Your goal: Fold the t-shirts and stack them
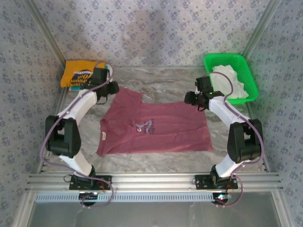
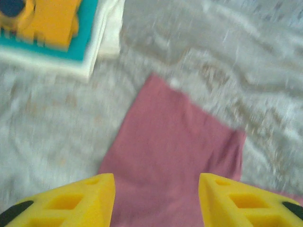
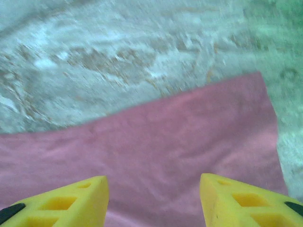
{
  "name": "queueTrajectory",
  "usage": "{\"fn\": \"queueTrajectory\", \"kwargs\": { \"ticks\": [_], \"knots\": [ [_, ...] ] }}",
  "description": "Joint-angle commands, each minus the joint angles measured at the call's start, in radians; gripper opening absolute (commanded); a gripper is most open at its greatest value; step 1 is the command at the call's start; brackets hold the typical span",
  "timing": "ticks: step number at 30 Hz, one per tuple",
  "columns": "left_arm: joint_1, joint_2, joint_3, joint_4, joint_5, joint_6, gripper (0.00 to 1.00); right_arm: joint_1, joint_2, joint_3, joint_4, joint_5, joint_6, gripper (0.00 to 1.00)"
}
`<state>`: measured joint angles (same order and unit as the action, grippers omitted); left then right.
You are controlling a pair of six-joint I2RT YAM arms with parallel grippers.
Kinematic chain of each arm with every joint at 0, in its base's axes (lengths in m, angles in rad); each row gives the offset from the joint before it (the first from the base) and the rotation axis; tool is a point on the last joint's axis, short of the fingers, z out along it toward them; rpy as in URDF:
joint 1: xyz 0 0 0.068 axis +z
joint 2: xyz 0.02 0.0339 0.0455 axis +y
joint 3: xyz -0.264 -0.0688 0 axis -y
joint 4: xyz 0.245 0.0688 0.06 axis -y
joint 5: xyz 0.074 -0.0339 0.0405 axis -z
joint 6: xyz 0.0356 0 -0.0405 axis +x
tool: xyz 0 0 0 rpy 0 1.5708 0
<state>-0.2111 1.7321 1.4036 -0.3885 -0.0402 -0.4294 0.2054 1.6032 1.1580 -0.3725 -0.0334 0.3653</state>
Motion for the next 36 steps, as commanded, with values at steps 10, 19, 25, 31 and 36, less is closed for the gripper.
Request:
{"fn": "queueTrajectory", "kwargs": {
  "ticks": [10, 19, 25, 31, 36],
  "knots": [
    [0.024, 0.644, 0.797, -0.412, 0.008, 0.099, 0.56, 0.014, -0.035, -0.033, 0.049, -0.030, -0.075, 0.57],
    [0.012, 0.872, 1.099, -0.569, 0.019, 0.111, 0.56, 0.011, -0.075, -0.054, 0.052, -0.011, -0.090, 0.57],
    [0.007, 0.941, 1.164, -0.611, 0.014, 0.110, 0.54, 0.012, -0.075, -0.057, 0.063, -0.020, -0.088, 0.57],
    [0.006, 0.965, 1.167, -0.612, 0.020, 0.113, 0.49, 0.010, -0.072, -0.055, 0.060, -0.018, -0.094, 0.57],
    [0.004, 0.969, 1.168, -0.612, 0.020, 0.125, 0.23, -0.003, -0.064, -0.051, 0.052, -0.016, -0.097, 0.57]
  ]
}}
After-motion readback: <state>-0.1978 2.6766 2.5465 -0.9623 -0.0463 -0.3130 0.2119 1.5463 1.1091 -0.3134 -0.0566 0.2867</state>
